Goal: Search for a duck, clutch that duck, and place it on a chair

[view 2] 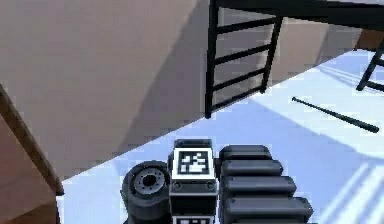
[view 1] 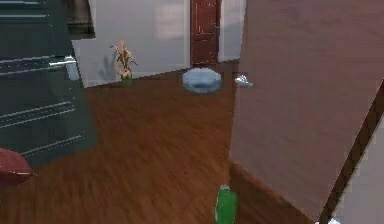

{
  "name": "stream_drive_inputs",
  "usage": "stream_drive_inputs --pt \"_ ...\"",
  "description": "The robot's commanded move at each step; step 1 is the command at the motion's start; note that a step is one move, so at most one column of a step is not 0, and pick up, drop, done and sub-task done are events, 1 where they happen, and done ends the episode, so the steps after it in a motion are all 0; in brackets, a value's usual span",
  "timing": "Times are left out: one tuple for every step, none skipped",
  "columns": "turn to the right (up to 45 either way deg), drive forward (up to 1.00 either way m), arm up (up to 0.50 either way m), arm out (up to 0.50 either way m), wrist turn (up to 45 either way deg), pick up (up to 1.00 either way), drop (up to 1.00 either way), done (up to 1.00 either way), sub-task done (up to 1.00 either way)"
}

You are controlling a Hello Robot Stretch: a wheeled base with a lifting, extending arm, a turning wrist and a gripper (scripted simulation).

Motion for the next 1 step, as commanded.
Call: stream_drive_inputs --pt "-3.0 0.0 0.0 0.0 0.0 0.0 0.0 0.0 0.0"
